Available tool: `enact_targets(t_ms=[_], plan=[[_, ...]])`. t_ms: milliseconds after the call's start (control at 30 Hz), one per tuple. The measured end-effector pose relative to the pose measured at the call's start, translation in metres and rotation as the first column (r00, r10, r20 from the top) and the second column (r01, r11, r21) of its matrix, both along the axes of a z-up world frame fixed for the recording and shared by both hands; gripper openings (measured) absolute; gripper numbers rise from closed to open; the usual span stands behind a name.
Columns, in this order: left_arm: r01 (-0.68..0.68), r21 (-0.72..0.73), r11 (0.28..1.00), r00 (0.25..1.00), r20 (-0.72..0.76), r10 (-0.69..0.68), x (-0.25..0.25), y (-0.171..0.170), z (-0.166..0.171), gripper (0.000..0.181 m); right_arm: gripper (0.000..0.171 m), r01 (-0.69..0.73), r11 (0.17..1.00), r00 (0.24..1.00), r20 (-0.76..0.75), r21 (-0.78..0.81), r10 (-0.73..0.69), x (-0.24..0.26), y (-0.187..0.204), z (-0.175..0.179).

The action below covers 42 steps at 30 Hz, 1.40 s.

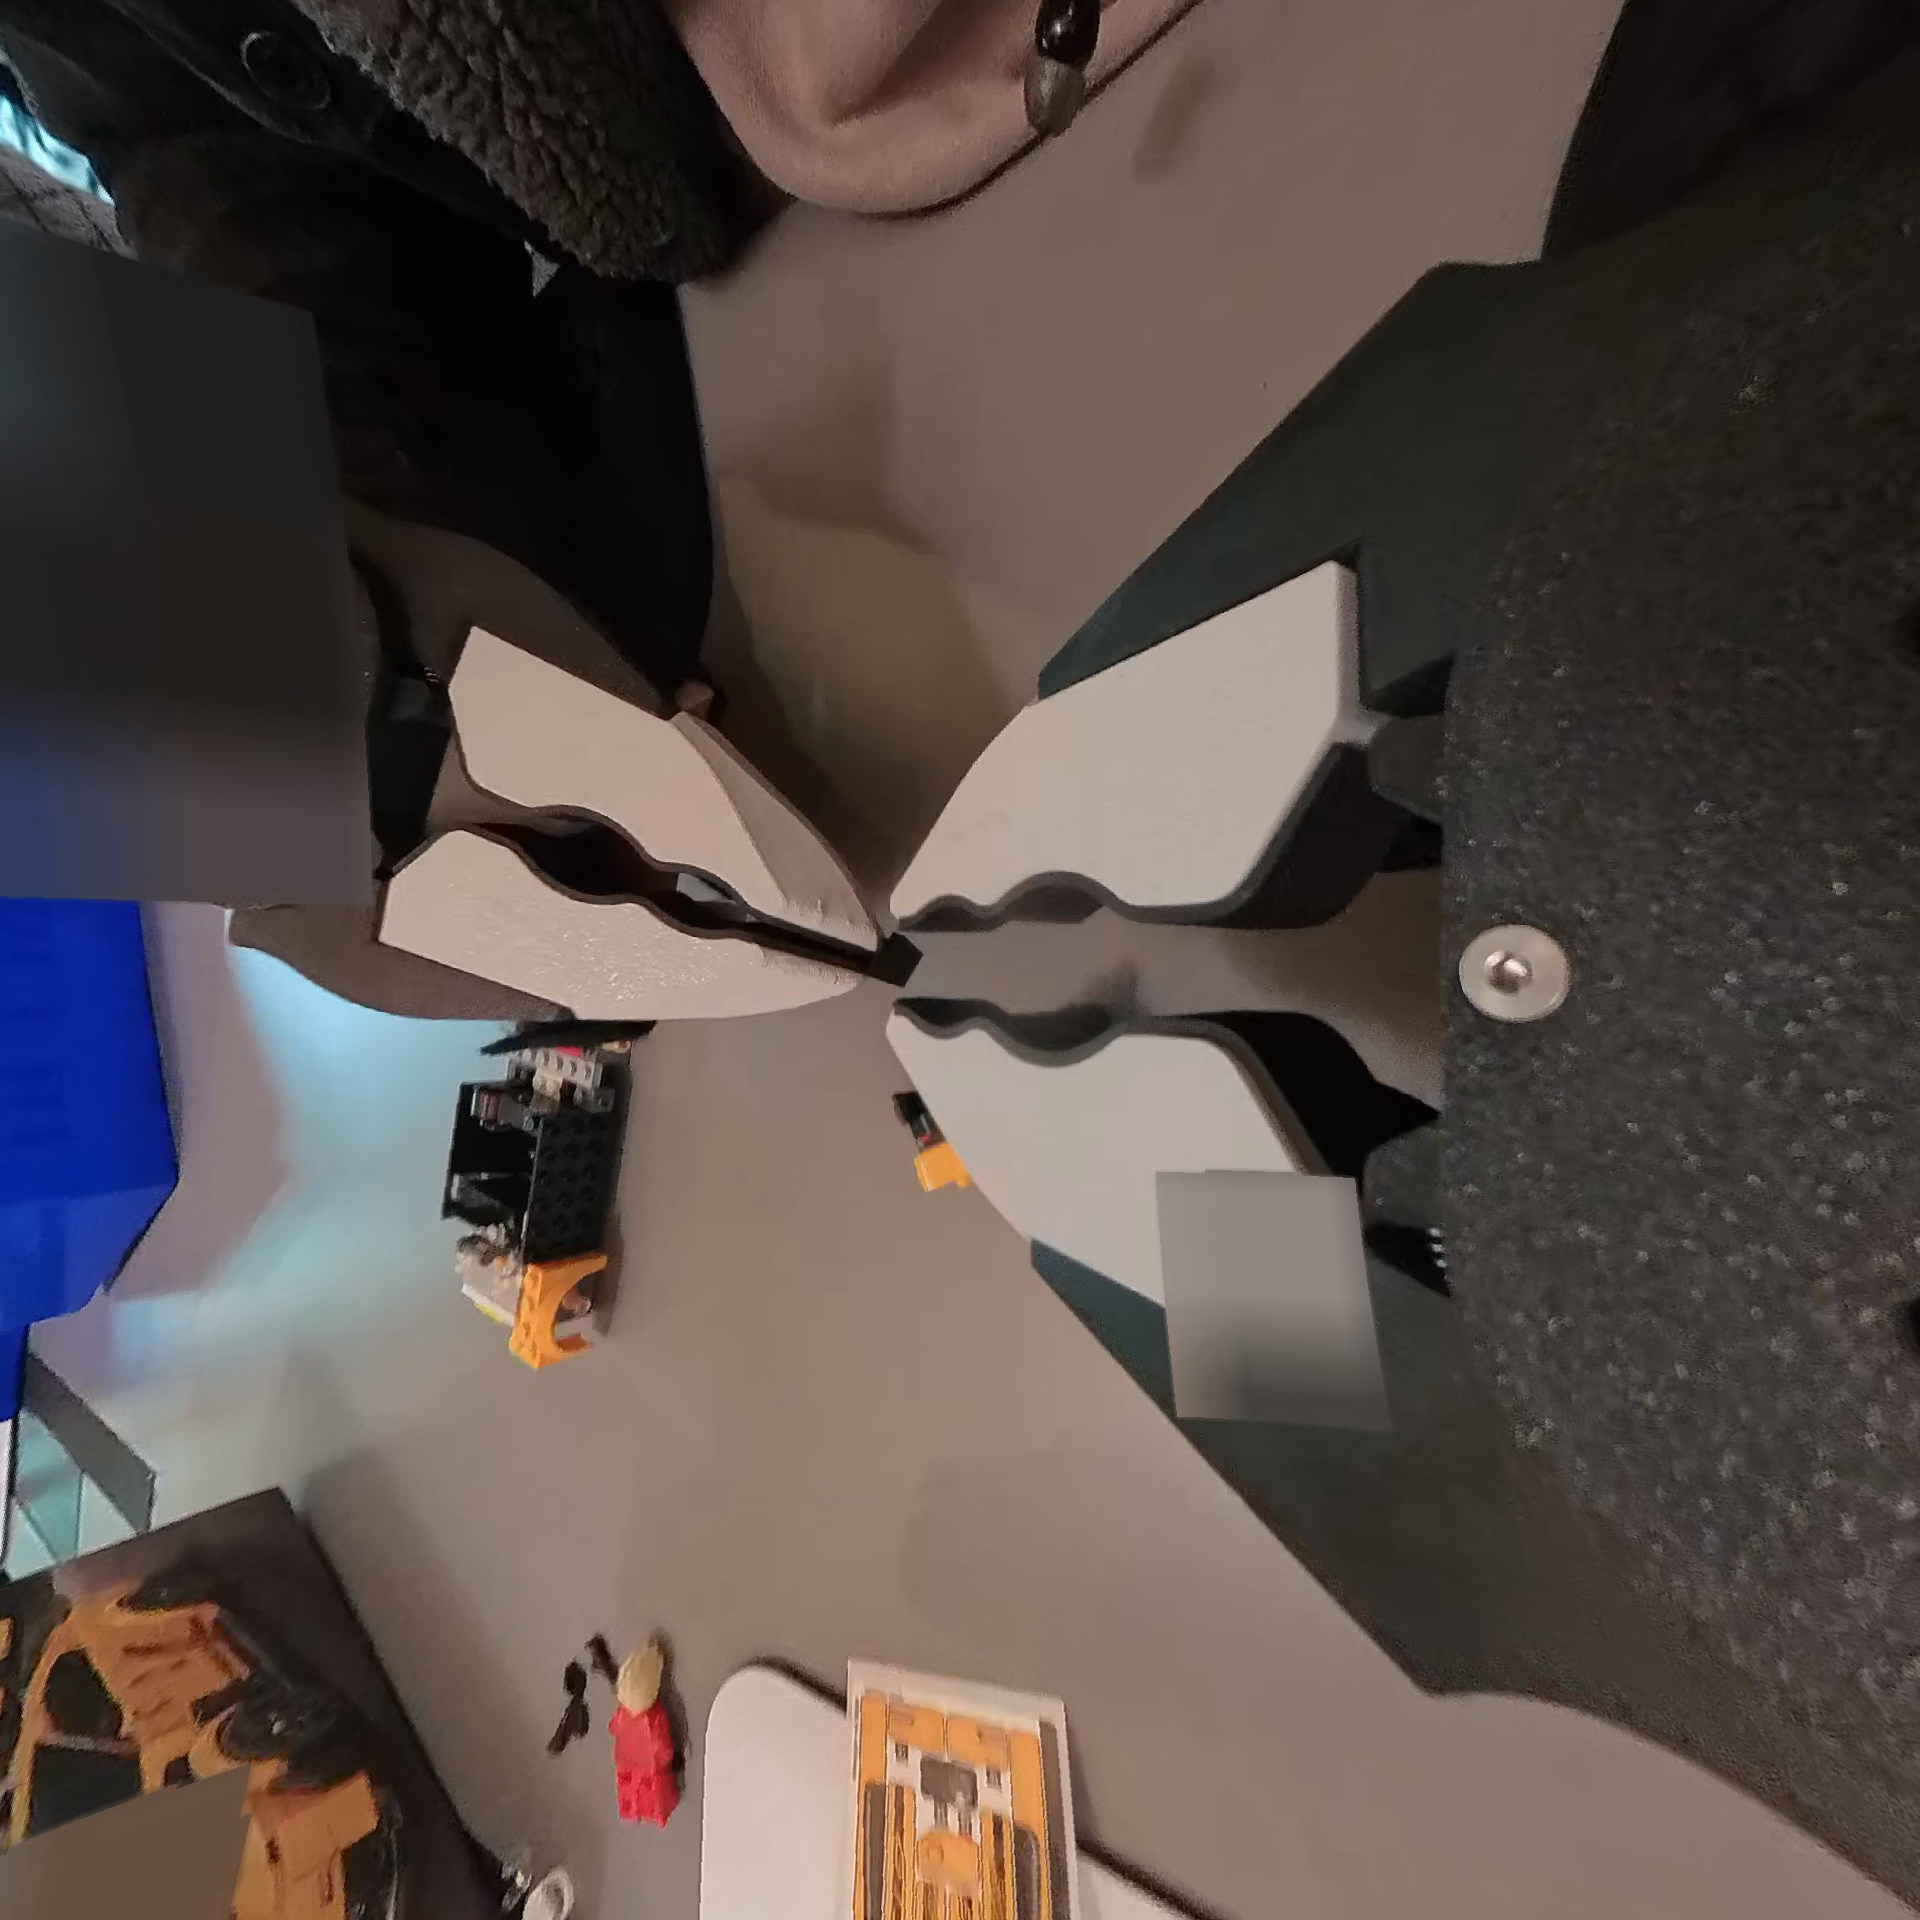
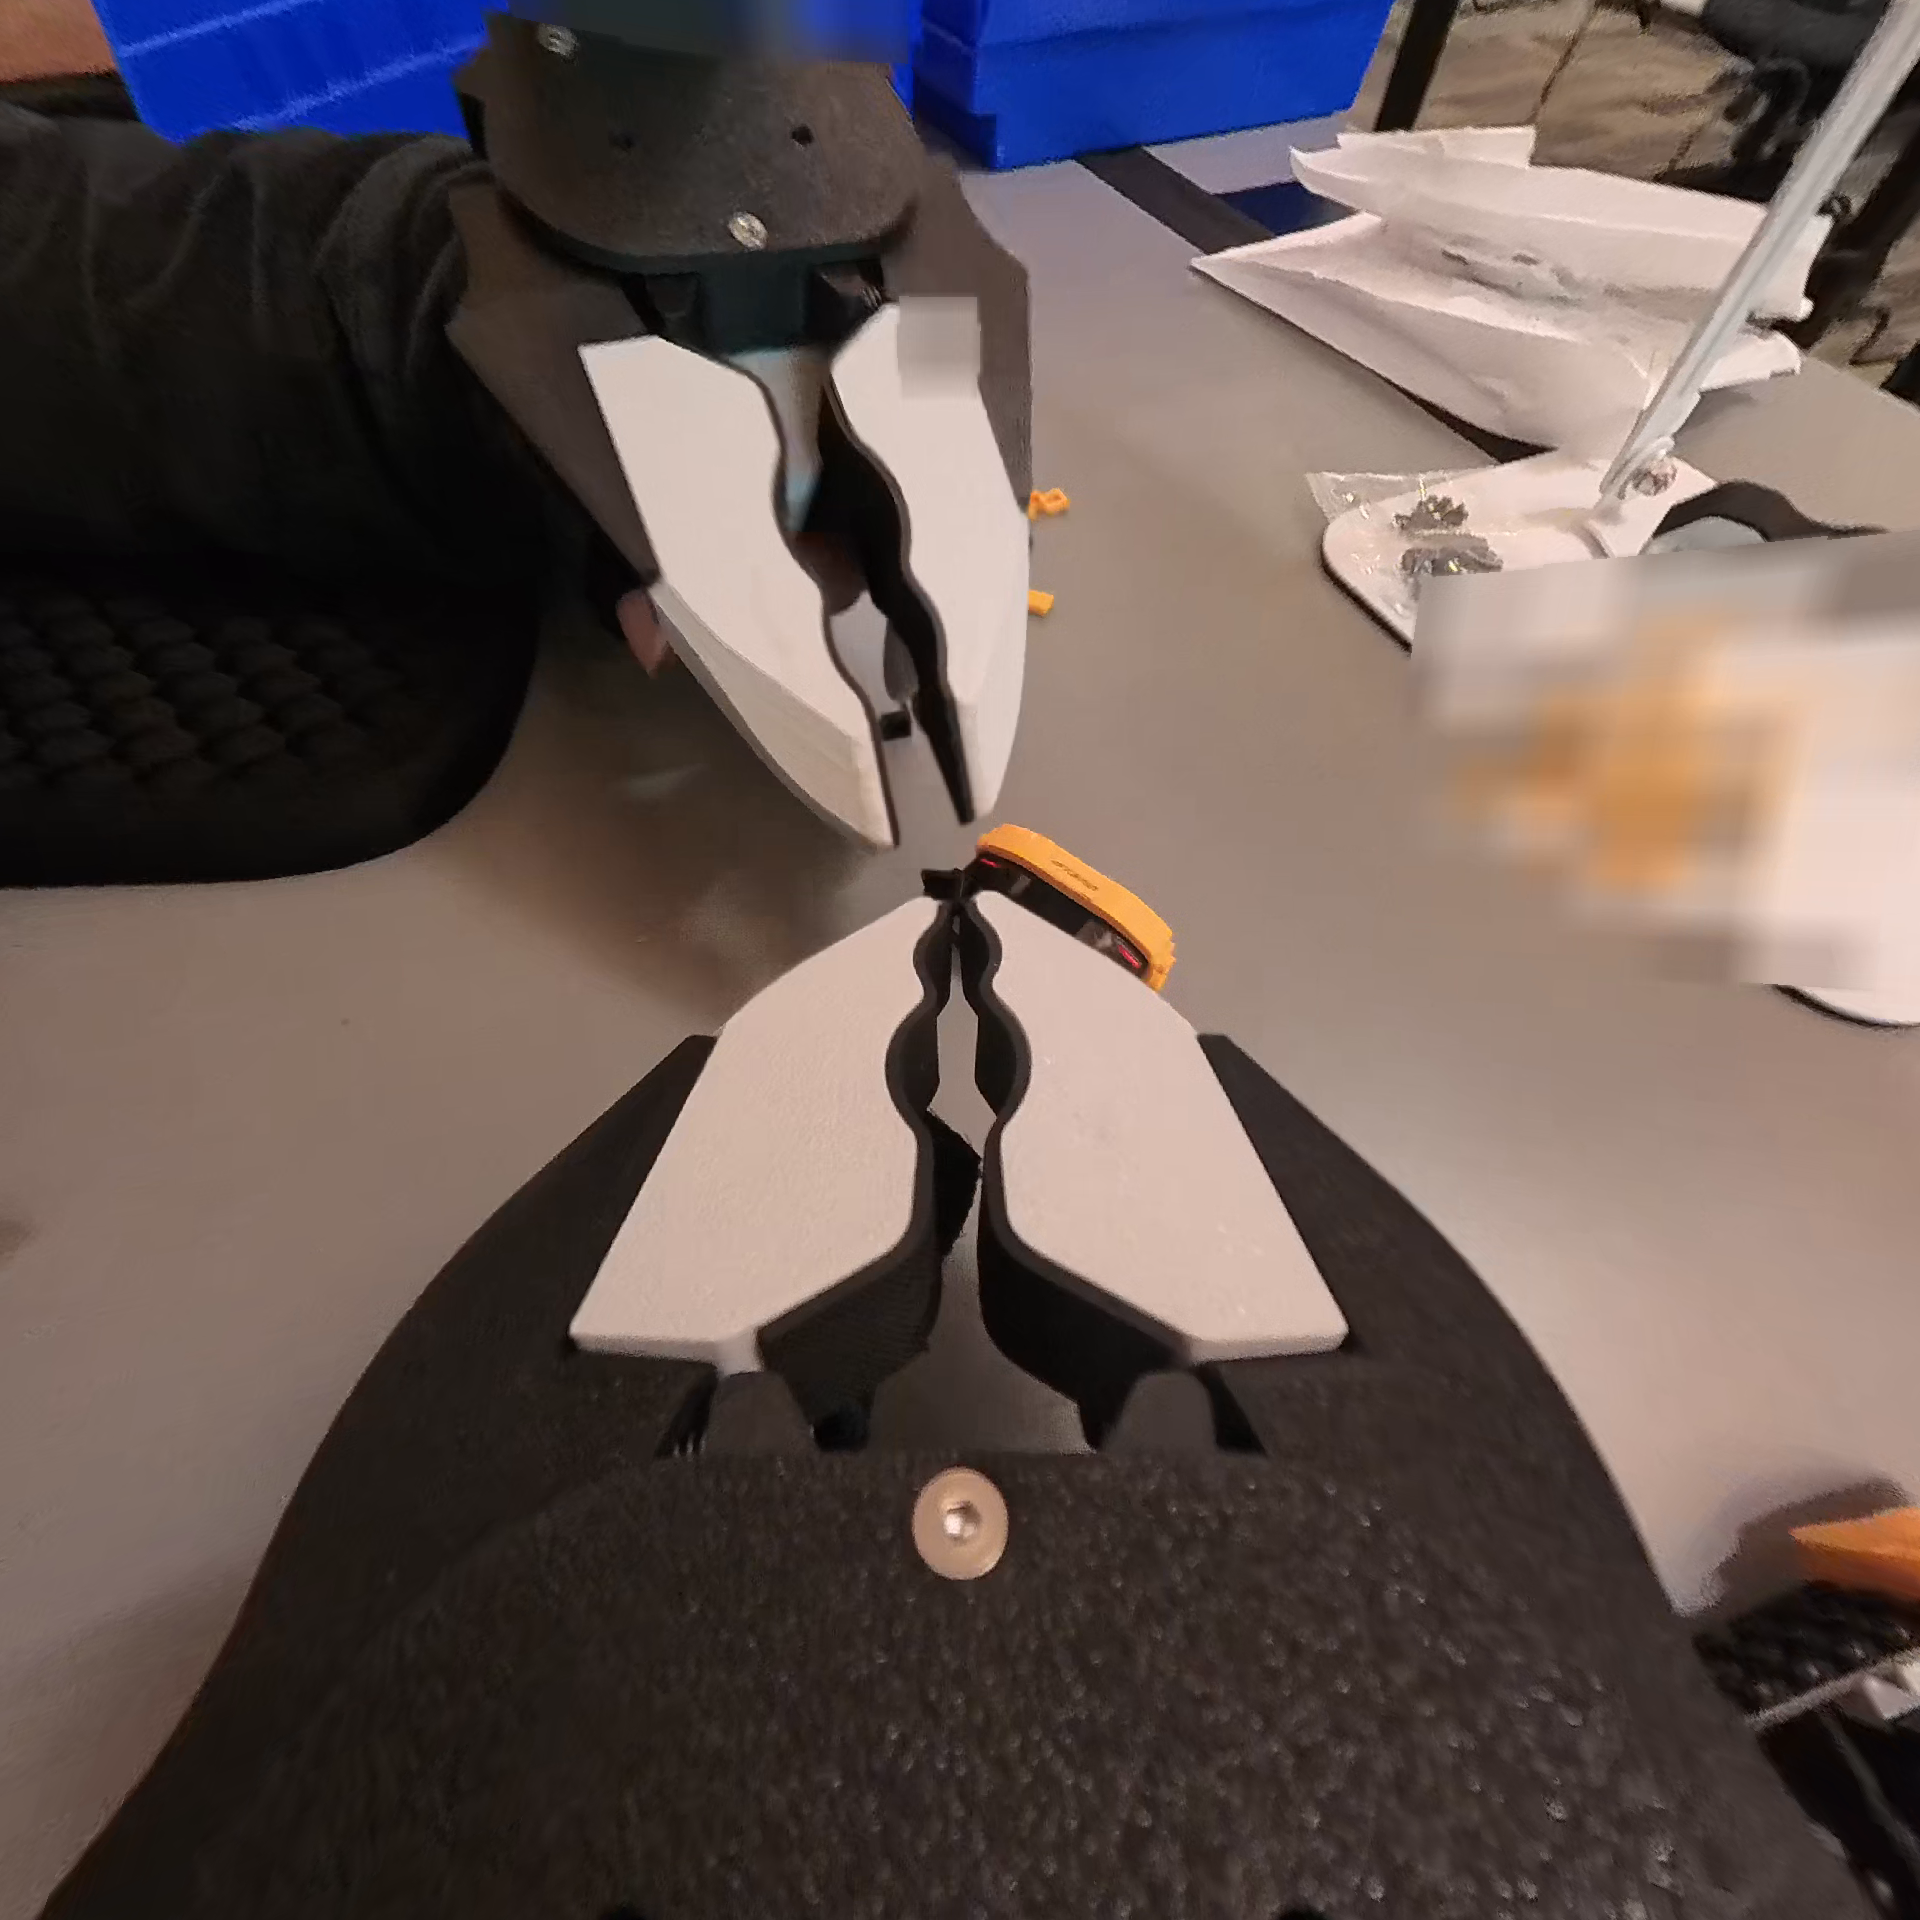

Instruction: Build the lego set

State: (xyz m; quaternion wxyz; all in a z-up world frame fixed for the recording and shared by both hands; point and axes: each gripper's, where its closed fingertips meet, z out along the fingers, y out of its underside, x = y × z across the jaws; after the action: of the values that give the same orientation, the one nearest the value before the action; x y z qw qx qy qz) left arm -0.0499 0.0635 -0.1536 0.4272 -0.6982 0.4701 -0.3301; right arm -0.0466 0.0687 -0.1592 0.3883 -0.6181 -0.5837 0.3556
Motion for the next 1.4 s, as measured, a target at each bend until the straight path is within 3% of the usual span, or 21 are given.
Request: enact_targets(t_ms=[100,200,400,700,1400], plan=[[-0.028,0.021,0.999,0.998,-0.059,0.029,-0.013,0.007,-0.003,0.029,0.001,0.071,0.996,0.997,0.025,-0.06,-0.069,0.0,0.008,-0.004],[-0.038,0.002,0.999,0.975,-0.218,0.037,-0.023,0.01,-0.034,0.047,0.001,0.148,0.98,0.988,0.056,-0.135,-0.142,-0.002,0.013,-0.01],[-0.084,0.02,0.996,0.95,-0.299,0.086,-0.022,0.014,-0.05,0.028,0.001,0.242,0.954,0.966,0.137,-0.175,-0.22,-0.005,0.013,-0.024],[-0.128,0.057,0.99,0.932,-0.334,0.139,-0.013,0.015,-0.049,0.028,0.001,0.272,0.945,0.953,0.184,-0.183,-0.239,-0.004,0.014,-0.032],[-0.231,-0.061,0.971,0.942,-0.266,0.207,-0.007,0.016,-0.05,0.028,0.002,0.286,0.942,0.946,0.209,-0.177,-0.248,-0.004,0.014,-0.036]])
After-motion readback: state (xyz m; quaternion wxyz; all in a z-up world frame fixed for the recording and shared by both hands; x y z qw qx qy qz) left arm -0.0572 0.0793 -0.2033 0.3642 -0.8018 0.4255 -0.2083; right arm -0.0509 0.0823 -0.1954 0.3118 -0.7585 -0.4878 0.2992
